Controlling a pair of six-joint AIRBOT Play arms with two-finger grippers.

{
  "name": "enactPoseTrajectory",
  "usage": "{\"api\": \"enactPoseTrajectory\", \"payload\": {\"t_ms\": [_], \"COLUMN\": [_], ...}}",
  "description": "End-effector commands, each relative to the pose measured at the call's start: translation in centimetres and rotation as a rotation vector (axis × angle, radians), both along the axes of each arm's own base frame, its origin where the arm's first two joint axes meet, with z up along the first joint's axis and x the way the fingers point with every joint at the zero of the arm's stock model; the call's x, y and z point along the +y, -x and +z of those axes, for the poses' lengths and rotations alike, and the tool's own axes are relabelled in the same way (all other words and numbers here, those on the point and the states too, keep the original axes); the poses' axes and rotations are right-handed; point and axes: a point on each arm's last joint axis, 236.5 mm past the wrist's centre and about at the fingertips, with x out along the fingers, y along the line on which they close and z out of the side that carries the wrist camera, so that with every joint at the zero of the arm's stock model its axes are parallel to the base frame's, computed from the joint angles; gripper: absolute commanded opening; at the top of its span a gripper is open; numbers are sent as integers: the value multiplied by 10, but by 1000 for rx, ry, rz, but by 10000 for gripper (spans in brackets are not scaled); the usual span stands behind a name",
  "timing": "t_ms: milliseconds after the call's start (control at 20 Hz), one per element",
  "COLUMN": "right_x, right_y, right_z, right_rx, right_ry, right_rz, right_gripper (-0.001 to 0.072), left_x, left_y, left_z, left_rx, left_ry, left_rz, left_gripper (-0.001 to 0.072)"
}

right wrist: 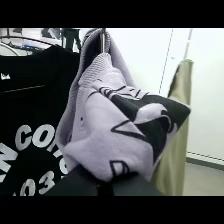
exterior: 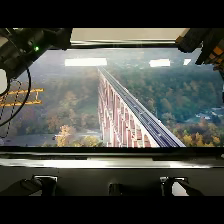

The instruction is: Fold the clothes and pants, and hang the long-sleeved shirts on hangers.

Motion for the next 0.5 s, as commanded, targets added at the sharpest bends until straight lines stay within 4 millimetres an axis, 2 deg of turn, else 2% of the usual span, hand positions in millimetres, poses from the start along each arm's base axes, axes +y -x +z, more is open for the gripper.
{"api": "enactPoseTrajectory", "payload": {"t_ms": [0,150,300,450], "right_x": [-31,-62,-84,-108], "right_y": [-27,-26,-24,-20], "right_z": [2,1,5,-4], "right_rx": [-61,-99,-132,-140], "right_ry": [47,75,119,110], "right_rz": [46,17,27,20], "right_gripper": [36,36,36,36], "left_x": [-1,-1,-1,-2], "left_y": [0,0,0,1], "left_z": [-11,-13,-13,-13], "left_rx": [40,46,46,46], "left_ry": [-27,-31,-31,-30], "left_rz": [-12,-16,-16,-17], "left_gripper": [387,387,387,388]}}
